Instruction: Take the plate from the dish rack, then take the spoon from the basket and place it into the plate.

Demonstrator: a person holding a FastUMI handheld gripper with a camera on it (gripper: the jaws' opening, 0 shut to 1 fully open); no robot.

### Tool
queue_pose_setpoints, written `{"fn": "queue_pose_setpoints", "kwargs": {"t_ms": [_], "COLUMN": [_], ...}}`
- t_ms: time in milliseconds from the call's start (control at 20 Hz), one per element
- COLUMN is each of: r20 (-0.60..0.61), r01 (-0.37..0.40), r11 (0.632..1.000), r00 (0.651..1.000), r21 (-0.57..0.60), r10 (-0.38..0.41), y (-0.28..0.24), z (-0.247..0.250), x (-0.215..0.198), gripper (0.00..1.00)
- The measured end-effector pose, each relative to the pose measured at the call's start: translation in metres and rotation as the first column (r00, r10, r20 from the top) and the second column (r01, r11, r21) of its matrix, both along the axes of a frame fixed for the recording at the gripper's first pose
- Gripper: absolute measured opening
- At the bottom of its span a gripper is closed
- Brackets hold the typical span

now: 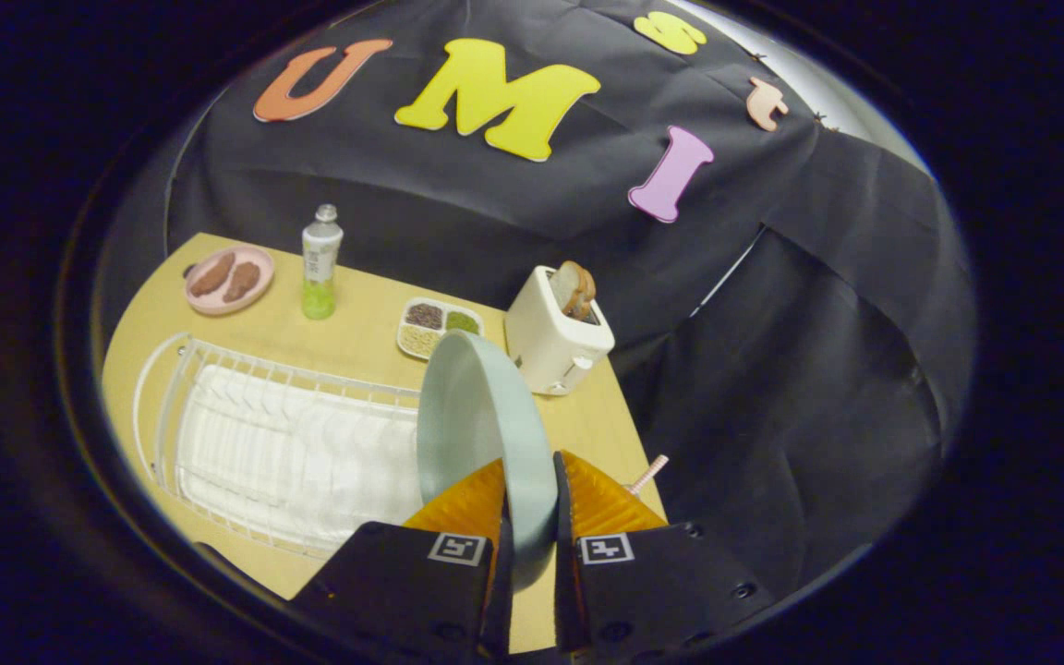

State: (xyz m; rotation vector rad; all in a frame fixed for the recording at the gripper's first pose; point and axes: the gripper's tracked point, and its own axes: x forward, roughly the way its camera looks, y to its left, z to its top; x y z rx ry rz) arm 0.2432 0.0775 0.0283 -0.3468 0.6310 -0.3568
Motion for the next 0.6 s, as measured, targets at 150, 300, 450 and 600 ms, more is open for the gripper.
{"fn": "queue_pose_setpoints", "kwargs": {"t_ms": [150, 300, 450, 600], "r20": [0.032, 0.089, 0.134, 0.155], "r01": [-0.088, -0.197, -0.294, -0.330], "r11": [0.981, 0.932, 0.869, 0.825], "r00": [0.996, 0.980, 0.956, 0.944], "r21": [0.173, 0.305, 0.399, 0.460], "r10": [0.084, 0.178, 0.262, 0.291], "y": [0.003, 0.007, 0.016, 0.015], "z": [-0.009, -0.022, -0.052, -0.101], "x": [-0.042, -0.089, -0.132, -0.157], "gripper": [0.23, 0.23, 0.23, 0.23]}}
